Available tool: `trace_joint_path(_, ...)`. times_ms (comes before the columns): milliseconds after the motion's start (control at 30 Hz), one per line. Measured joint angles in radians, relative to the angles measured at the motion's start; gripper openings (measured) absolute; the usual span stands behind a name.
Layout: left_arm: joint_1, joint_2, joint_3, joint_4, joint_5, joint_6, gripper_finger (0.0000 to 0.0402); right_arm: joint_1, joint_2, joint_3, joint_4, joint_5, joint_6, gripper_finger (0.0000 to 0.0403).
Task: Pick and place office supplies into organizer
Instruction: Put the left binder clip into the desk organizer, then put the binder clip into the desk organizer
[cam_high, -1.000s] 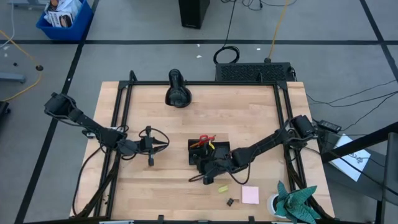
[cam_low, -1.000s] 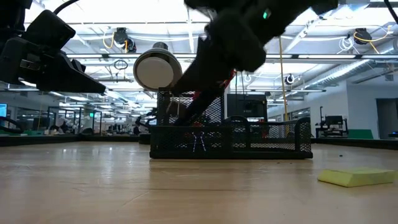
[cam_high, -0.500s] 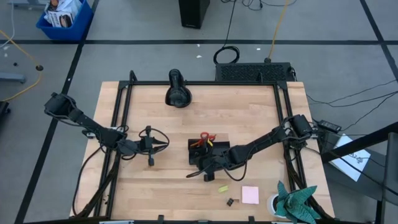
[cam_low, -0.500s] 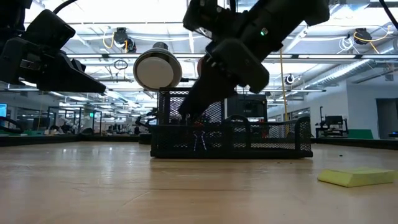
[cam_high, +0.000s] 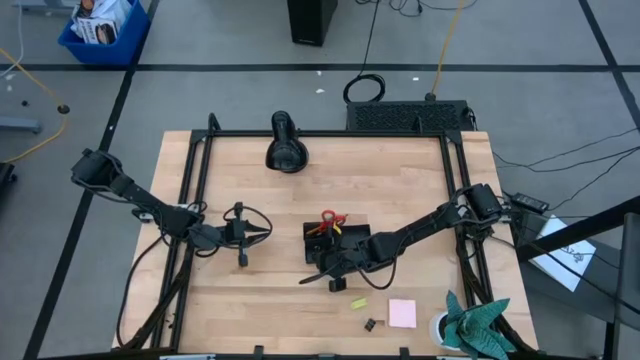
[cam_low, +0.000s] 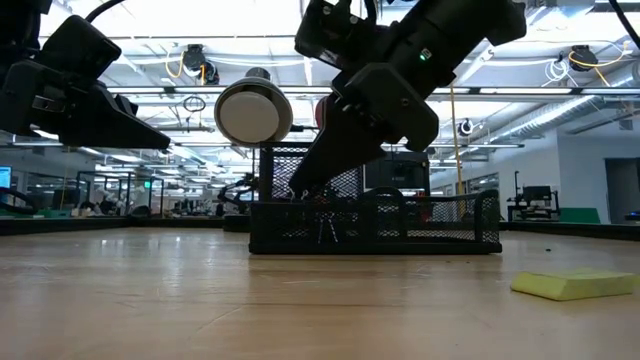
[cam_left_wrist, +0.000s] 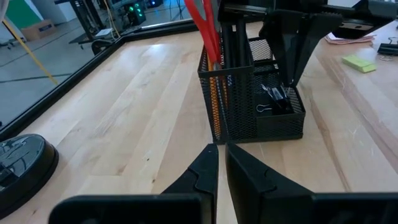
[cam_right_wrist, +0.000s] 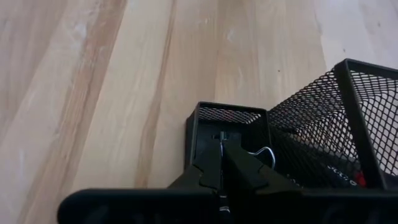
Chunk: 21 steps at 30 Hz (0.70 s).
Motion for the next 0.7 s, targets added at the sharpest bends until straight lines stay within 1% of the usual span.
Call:
trace_joint_path(100,0.000,0.000,0.000,0.000,0.000,0.000,0.0037,0.000,0.000,0.000,0.000,0.000,0.018,0.0007)
trace_joint_path(267,0.000,0.000,0.000,0.000,0.000,0.000,0.0037,0.000,0.000,0.000,0.001,0.002,0.041,0.0032)
trace_joint_path(467,0.000,0.000,0.000,-0.001,0.000,0.000,0.0037,0.000,-0.009,-0.001,-0.001,0.002,0.031,0.0052)
trace_joint_path(567,0.000,0.000,0.000,-0.004,0.000,0.000,0.0037,0.007,-0.055,0.003,-0.008,0.001,-0.004,0.0056)
trace_joint_path(700,0.000,0.000,0.000,-0.014,0.001,-0.001,0.0037,0.040,-0.155,0.004,-0.037,0.001,-0.047,0.0060)
